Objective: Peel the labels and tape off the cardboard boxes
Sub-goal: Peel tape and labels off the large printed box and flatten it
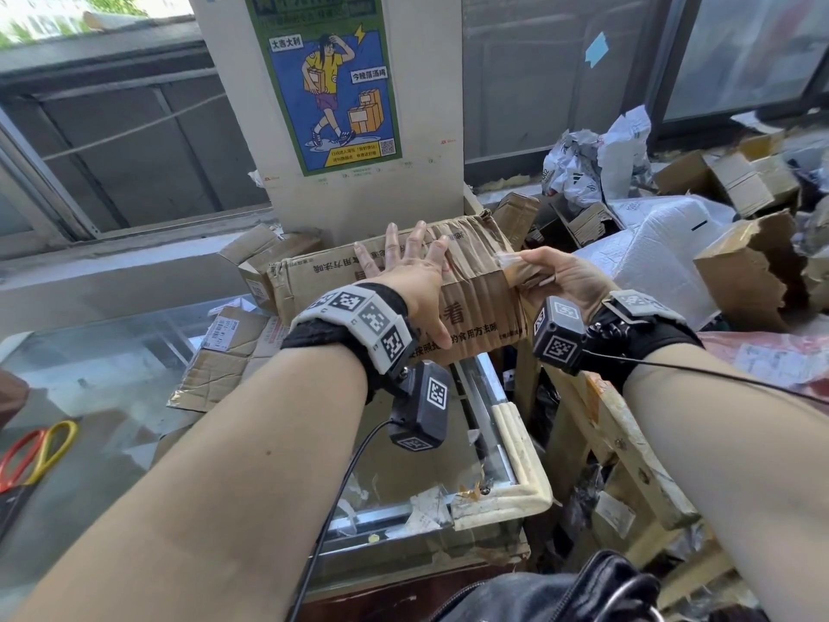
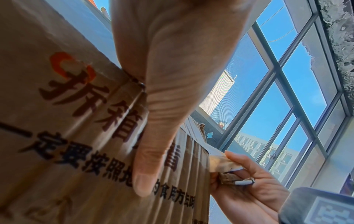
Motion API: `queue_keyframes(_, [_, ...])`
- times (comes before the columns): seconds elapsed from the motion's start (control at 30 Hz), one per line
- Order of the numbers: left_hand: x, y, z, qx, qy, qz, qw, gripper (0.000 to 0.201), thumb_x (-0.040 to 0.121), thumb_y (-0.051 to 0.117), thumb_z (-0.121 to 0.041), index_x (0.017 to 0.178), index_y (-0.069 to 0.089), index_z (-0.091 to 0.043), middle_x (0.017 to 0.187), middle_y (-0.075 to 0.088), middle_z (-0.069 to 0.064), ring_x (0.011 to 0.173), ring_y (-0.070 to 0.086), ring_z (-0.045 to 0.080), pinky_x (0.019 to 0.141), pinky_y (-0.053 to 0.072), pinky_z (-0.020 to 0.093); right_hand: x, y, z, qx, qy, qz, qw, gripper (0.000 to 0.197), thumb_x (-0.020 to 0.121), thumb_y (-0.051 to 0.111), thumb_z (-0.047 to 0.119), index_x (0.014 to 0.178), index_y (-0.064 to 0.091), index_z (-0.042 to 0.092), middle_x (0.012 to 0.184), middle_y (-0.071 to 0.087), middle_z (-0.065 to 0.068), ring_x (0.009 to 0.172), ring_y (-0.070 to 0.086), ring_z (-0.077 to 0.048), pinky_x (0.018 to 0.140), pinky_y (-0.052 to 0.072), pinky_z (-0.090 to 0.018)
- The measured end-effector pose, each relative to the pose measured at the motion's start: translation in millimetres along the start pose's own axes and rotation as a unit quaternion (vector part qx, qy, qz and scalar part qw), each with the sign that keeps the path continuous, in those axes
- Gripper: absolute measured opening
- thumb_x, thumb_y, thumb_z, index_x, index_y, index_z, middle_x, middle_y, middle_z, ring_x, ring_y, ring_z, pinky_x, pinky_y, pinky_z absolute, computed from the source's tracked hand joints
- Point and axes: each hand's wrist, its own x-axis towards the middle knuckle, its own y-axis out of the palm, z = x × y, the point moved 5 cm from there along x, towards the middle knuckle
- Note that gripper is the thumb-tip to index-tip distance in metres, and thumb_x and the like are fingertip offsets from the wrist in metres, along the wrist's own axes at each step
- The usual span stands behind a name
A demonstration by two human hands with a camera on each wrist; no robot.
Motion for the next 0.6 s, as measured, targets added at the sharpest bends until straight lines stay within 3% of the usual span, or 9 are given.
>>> queue_keyframes(0.27, [0.7,-1.2,1.6,-0.017,0.003,-0.002,1.0,0.136,0.059,0.088,-0.044,0.153,-0.009,-0.031,0.157,-0.031,-0.001,0.141,-0.033,0.033,0.108,-0.014,0.069,-0.3,-7.0,-6.1,0.038,-0.014,-0.034,0.999,0.02,0.094,0.05,0.022,0.082,0.058,0.008,0.061,0.061,0.0,0.051,0.055,-0.01,0.054,0.049,-0.018])
queue_keyframes(0.37, [1.3,-1.6,2.9,-0.017,0.001,-0.002,1.0,0.137,0.059,0.088,-0.045,0.153,-0.01,-0.031,0.157,-0.031,-0.001,0.14,-0.033,0.033,0.108,-0.013,0.069,-1.4,-8.1,-6.6,0.061,-0.018,-0.063,0.996,0.029,0.092,0.051,0.02,0.08,0.074,0.008,0.082,0.06,-0.007,0.07,0.052,-0.014,0.073,0.043,-0.024])
queue_keyframes(0.43, [2.1,-1.6,4.8,-0.018,-0.003,-0.001,1.0,0.137,0.058,0.088,-0.047,0.153,-0.011,-0.031,0.156,-0.031,-0.001,0.14,-0.034,0.032,0.108,-0.014,0.068,0.0,-11.5,-9.7,0.093,-0.016,-0.093,0.991,0.025,0.089,0.054,0.02,0.085,0.074,0.004,0.092,0.059,-0.014,0.076,0.053,-0.016,0.079,0.041,-0.026])
queue_keyframes(0.5, [2.0,-1.6,6.1,-0.024,-0.007,-0.002,1.0,0.137,0.058,0.088,-0.047,0.153,-0.01,-0.031,0.157,-0.031,-0.002,0.14,-0.034,0.032,0.108,-0.014,0.068,-0.5,-9.3,-10.8,0.126,-0.004,-0.086,0.988,0.02,0.089,0.056,0.019,0.092,0.062,0.001,0.09,0.057,-0.014,0.073,0.054,-0.017,0.075,0.045,-0.025])
queue_keyframes(0.6, [1.2,-2.2,5.9,-0.024,-0.01,0.0,1.0,0.136,0.059,0.088,-0.046,0.153,-0.009,-0.03,0.157,-0.03,-0.001,0.141,-0.033,0.032,0.108,-0.014,0.068,3.2,-8.9,-10.3,0.134,0.0,-0.093,0.987,0.016,0.092,0.052,0.019,0.091,0.057,0.003,0.078,0.056,-0.006,0.061,0.053,-0.013,0.052,0.049,-0.019])
